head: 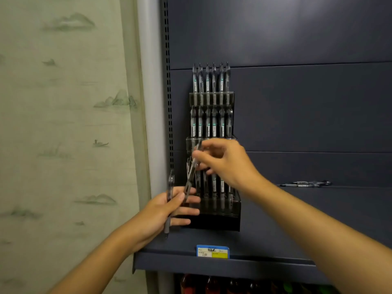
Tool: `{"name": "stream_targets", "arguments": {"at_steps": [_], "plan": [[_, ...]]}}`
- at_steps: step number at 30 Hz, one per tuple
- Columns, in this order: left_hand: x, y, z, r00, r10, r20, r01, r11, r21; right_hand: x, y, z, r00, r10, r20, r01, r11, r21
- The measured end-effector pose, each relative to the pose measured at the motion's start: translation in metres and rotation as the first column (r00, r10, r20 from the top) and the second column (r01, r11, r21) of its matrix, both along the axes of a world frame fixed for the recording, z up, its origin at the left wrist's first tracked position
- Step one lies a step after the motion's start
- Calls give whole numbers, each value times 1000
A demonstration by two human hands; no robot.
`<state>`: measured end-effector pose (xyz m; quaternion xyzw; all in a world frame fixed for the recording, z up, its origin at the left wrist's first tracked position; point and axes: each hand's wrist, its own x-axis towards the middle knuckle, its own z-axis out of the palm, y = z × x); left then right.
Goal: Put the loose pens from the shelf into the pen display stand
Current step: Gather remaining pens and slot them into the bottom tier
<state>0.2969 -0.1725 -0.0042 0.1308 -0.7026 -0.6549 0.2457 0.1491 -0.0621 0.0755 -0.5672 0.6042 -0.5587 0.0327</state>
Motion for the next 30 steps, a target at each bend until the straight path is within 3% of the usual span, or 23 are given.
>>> {"name": "stream_targets", "arguments": {"at_steps": [5, 10, 18, 30], "plan": [[13, -17, 3, 992, 124, -24, -125, 992, -18, -19, 8, 18, 994, -92, 62, 97, 992, -79], [19, -30, 2, 977, 210, -47, -207, 977, 49, -30, 5, 13, 985, -161, 62, 165, 985, -59], [18, -28, -5, 980, 200, -4, -200, 977, -69, -25, -10, -4, 978, -209, -24, 209, 978, -4], [17, -25, -12, 985, 175, -6, -175, 983, -52, -14, -22, -29, 967, -217, -135, 231, 968, 97]]}}
